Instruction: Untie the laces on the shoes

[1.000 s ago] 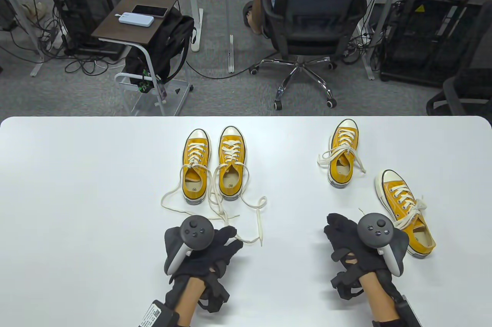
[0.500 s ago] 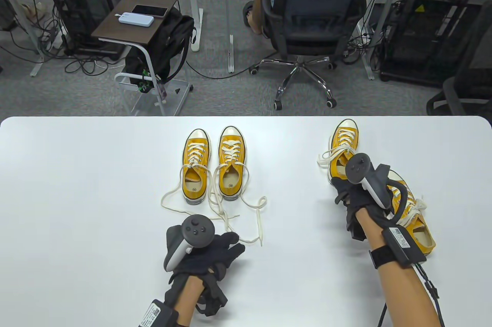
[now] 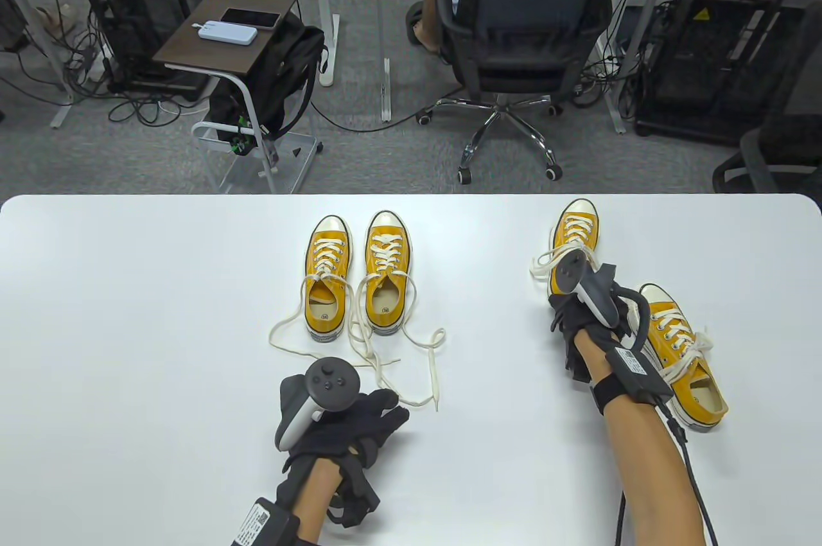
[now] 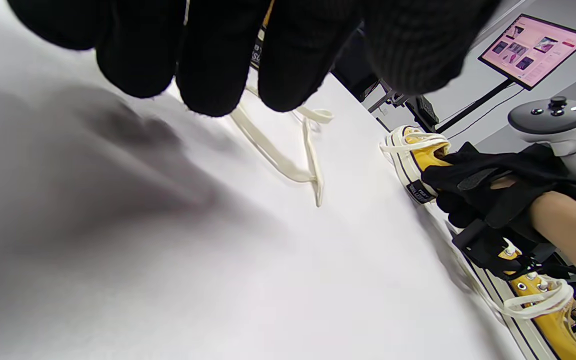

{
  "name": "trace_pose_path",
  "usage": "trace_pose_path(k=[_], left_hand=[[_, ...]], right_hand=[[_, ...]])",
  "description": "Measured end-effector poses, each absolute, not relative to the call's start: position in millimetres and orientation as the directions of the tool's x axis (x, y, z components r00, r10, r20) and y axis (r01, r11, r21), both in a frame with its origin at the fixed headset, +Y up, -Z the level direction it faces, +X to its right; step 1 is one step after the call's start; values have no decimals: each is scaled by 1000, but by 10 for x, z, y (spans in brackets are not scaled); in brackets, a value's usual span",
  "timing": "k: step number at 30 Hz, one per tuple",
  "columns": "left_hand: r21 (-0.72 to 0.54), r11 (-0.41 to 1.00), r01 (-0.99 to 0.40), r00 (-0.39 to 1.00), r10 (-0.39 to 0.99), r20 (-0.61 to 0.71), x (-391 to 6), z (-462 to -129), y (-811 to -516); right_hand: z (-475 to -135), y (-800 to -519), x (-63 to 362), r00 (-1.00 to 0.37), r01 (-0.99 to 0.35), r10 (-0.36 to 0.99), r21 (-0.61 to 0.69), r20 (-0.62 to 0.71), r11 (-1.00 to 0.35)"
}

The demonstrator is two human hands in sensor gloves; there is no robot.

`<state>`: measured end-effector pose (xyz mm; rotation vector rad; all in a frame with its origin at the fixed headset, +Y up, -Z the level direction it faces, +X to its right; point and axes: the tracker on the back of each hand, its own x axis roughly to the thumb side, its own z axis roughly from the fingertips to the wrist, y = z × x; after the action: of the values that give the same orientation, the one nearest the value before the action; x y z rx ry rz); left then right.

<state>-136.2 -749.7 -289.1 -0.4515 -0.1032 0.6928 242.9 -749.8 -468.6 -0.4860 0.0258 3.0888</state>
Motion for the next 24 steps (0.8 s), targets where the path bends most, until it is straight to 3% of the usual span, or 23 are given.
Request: trace_pose_path(k=[9,24], left_hand=[[-427,683,-593,767,641,-41,-1344,-2882,-7471],[-401,677,-617,750,660,-42,-1378,-2872,-7440]], right_hand=[[-4568,-7330,2460,-967,25,2,-100,-256,-995],[-3817,-6452,2210,-990,-64,96,-276,-105,-959]])
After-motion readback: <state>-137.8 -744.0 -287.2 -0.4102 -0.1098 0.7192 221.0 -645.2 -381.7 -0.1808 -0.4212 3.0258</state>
